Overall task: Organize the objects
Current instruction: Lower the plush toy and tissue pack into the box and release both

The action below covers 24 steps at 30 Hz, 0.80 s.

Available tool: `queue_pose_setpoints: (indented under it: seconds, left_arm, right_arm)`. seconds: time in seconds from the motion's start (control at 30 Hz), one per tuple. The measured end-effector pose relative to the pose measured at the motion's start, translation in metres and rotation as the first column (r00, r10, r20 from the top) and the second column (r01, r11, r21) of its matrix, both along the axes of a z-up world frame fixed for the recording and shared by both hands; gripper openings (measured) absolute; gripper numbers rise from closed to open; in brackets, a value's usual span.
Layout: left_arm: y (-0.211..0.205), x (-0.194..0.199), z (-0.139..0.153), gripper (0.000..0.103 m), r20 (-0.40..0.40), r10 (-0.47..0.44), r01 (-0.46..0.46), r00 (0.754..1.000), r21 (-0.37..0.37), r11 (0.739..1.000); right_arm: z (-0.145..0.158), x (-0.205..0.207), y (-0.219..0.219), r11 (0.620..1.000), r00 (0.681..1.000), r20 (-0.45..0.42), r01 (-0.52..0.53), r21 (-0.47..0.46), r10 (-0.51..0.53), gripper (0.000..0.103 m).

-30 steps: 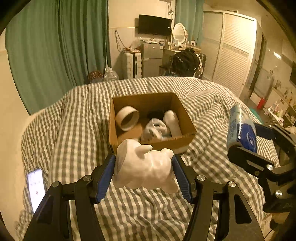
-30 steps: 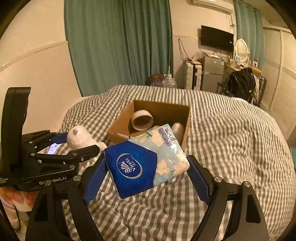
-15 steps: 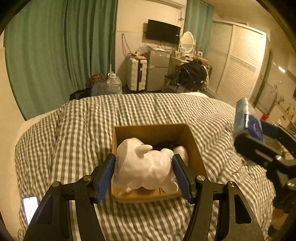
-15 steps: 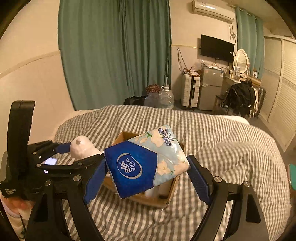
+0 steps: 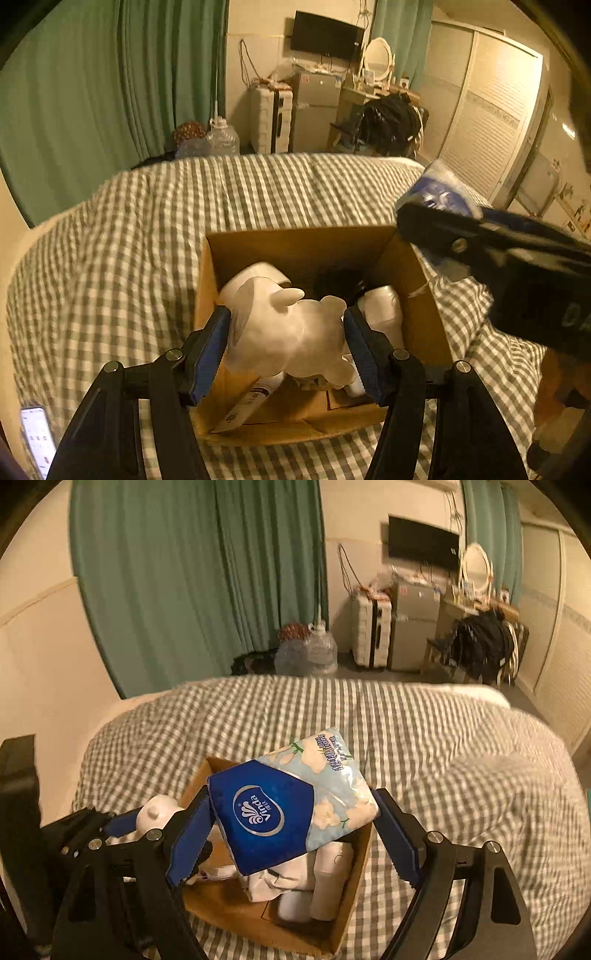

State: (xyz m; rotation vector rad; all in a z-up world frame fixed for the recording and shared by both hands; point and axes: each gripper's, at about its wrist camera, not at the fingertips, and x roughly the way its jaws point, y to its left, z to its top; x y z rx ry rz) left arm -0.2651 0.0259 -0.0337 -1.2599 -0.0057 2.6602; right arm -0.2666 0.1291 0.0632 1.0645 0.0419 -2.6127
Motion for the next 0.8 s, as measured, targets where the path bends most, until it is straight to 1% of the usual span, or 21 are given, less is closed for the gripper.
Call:
queue_pose_setpoints:
  seconds: [0.1,0.2,0.3,0.47,0.73,0.8]
  left_arm:
    - [0.001,-0.003,-0.015,0.064,0.015,0.003,-0.003,1.0,-0.017,1.0]
    - [0.0,-0.006,-0.027,0.064,0.03,0.007,-0.007,1.0,-0.008,1.0]
    - [-0.001,-0.008,-0.037,0.064,0.027,0.005,-0.005,1.0,-0.012,1.0]
    - [0.0,-0.007,-0.046,0.064,0.02,-0.012,0.012,1.0,-0.019,1.0]
    - [0.002,-0.011,-0.059,0.065,0.03,-0.01,0.012,0.999,-0.053,0.999]
    - [0.001,-0.014,-0.059,0.066,0.045,-0.008,0.009,0.999,-0.04,0.999]
  right_arm:
    - [-0.025,-0.009,-0.001,1.0,0.998,0.068,-0.004,-0.025,0.005,0.083]
    - [-0.045,-0.014,0.003,0.999,0.994,0.105,0.015,-0.037,-0.011,0.084]
    - [-0.057,-0.017,0.002,0.999,0.991,0.131,0.017,-0.042,-0.011,0.083]
    - [-0.075,-0.022,-0.001,0.999,0.989,0.146,0.035,0.01,-0.036,0.083]
    - [-0.088,-0.03,-0.004,0.999,0.985,0.166,0.038,0.033,-0.043,0.084]
    - [-0.087,-0.026,-0.002,0.999,0.988,0.149,0.042,0.022,-0.045,0.085]
